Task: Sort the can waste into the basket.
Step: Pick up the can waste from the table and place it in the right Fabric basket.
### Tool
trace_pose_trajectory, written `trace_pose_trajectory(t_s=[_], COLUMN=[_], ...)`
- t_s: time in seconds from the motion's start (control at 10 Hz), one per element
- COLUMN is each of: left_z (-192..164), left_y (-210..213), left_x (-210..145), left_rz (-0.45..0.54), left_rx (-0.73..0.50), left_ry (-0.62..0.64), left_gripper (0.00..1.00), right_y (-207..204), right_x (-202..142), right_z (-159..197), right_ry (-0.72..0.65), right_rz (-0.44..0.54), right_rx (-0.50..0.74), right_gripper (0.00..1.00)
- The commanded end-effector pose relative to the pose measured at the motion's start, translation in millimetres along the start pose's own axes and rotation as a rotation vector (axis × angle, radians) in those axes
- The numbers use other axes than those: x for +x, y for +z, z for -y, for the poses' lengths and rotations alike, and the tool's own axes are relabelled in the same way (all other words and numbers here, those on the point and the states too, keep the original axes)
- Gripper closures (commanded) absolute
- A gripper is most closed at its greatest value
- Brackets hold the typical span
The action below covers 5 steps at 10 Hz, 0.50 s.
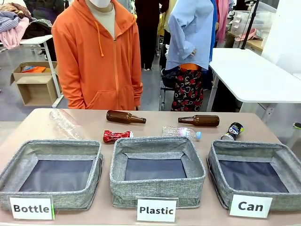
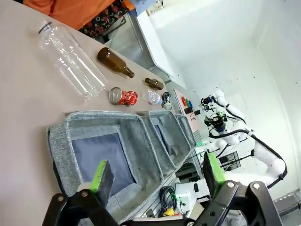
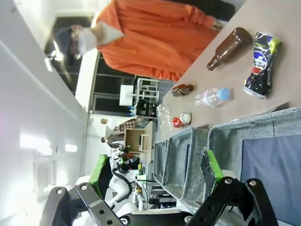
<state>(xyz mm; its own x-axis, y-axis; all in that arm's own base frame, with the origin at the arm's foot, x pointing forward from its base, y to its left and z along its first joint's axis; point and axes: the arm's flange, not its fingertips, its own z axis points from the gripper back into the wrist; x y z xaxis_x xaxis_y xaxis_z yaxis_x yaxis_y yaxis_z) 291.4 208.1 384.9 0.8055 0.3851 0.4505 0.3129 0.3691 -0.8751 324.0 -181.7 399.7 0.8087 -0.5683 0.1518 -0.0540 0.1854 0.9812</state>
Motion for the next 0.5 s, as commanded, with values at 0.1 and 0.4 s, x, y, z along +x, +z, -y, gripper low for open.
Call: trace_pose_trajectory(t_s=[0.1, 0.4], left_z=[4.7, 4.7], left_y=[7.6, 7.6], left_x=[-2.1, -2.1], left_rz=[0.004, 0.004], left_rx=[0.002, 0.002], left_ry=[-0.033, -0.033], left_gripper=[0.0, 0.0], right_y=[4.0, 4.0], right_x=[1.3, 1.3], right_z=[-6.6, -6.6], right_ry=[0.028, 0.028], right_rz=[0.001, 0.001], right_rx=[0.007, 0.007], right_gripper=[0.0, 0.0])
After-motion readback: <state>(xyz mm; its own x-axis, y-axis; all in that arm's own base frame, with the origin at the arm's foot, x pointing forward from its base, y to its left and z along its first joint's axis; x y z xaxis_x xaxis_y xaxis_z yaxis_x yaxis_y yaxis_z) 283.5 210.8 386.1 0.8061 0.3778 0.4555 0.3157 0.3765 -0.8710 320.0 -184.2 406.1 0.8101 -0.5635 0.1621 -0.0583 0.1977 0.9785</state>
